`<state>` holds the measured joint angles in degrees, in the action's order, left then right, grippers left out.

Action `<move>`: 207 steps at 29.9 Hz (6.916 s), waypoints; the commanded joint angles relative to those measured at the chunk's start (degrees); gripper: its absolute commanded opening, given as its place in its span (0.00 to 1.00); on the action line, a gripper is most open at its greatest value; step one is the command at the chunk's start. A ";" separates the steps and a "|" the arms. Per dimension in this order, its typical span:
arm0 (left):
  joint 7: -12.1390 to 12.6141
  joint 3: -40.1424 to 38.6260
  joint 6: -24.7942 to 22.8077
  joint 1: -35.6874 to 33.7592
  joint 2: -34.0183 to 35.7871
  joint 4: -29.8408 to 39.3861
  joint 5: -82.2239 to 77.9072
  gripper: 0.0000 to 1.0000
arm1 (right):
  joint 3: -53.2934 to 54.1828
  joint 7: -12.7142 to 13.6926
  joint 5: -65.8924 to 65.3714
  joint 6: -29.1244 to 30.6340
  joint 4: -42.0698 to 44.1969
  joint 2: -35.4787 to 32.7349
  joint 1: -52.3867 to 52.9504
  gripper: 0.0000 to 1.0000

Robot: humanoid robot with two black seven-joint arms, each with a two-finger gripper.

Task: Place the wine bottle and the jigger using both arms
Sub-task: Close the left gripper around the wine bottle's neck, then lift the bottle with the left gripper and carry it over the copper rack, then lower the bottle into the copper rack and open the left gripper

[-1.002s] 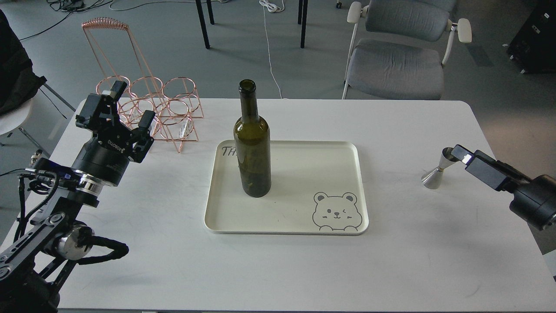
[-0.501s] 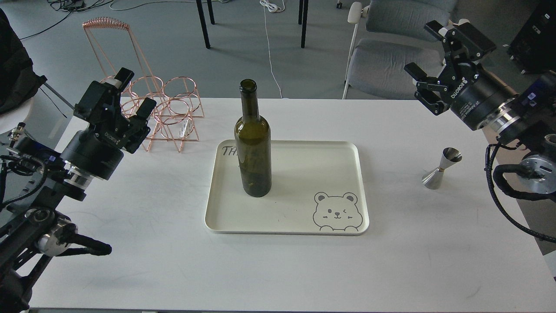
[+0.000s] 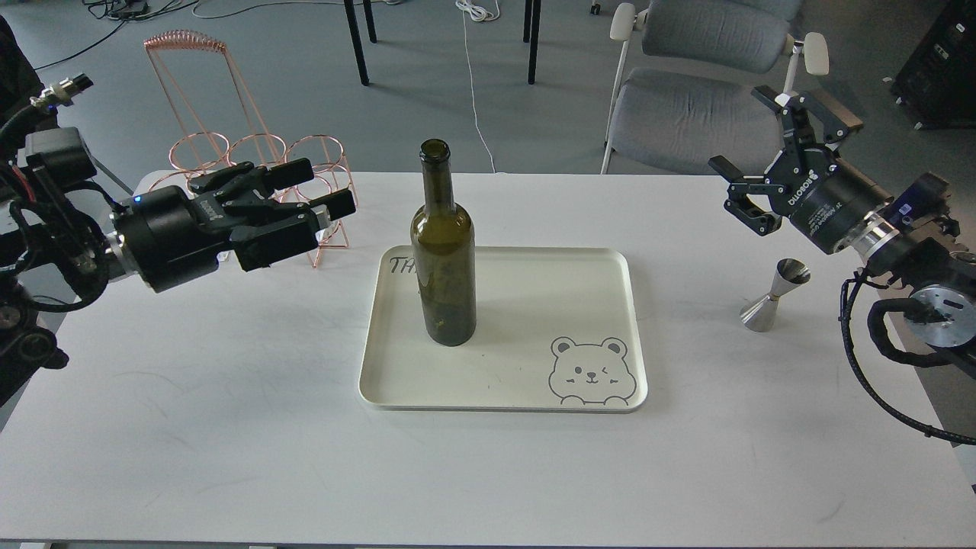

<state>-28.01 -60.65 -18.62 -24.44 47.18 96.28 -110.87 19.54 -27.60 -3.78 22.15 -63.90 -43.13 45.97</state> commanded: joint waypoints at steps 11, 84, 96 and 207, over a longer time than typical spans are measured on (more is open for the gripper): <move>0.01 16.17 -0.54 -16.16 -5.95 -6.27 -9.98 0.98 | 0.06 -0.40 0.00 -0.08 -0.35 0.15 0.00 0.98; 0.01 18.20 -9.15 -46.92 -3.06 -29.63 2.50 0.14 | -0.11 -0.40 -2.55 -0.26 -0.53 0.95 -1.14 0.98; 0.01 24.61 -8.54 -47.10 -2.36 -36.86 2.94 0.15 | -0.03 -0.40 -3.61 -0.26 -0.70 0.95 -1.67 0.98; 0.01 27.52 1.57 -41.73 -2.54 -42.58 13.55 0.98 | 1.11 -0.40 -3.61 -0.26 -1.14 0.77 -3.78 0.98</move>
<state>-28.00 -32.99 -16.97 -63.45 42.55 51.55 -102.12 20.12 -28.00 -7.38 21.88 -65.13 -42.44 42.19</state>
